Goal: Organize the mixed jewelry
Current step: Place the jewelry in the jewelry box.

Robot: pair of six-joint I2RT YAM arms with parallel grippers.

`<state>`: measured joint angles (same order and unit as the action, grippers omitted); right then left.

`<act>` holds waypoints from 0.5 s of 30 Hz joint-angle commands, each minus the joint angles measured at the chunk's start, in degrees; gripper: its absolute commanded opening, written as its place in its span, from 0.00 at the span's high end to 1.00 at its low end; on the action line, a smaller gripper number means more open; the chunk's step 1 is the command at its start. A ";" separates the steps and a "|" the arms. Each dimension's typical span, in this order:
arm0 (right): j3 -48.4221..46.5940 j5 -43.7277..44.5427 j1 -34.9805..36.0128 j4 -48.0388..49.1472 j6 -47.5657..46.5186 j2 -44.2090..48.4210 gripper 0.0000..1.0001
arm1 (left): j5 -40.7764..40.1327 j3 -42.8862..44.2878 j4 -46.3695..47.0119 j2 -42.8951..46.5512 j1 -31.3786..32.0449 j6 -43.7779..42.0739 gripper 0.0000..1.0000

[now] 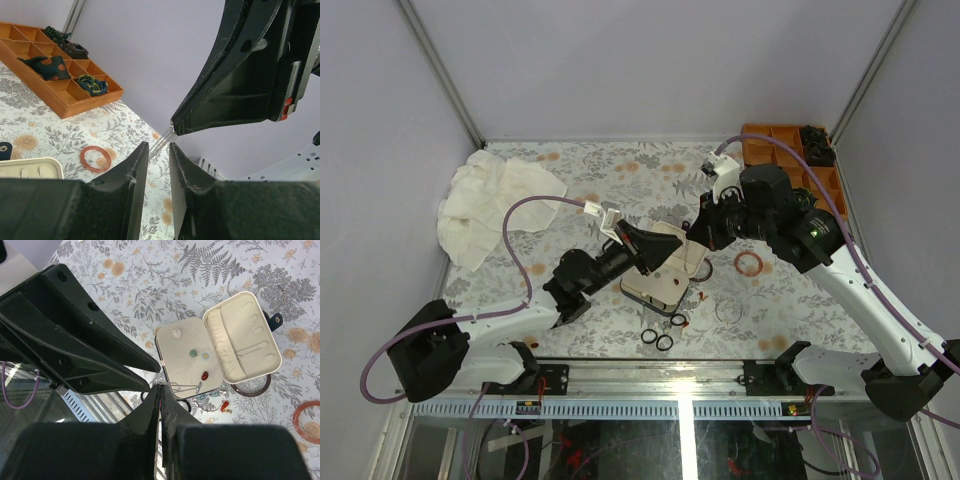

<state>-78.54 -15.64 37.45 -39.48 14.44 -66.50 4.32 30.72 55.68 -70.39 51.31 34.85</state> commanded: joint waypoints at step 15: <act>-4.11 -2.38 0.25 -2.08 -1.78 -0.03 1.00 | 1.47 -0.67 2.40 0.06 -0.37 -3.39 0.56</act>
<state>-79.72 -16.21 37.45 -41.45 13.47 -66.50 4.95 29.82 55.55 -69.80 51.31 33.30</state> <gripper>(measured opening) 0.011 0.441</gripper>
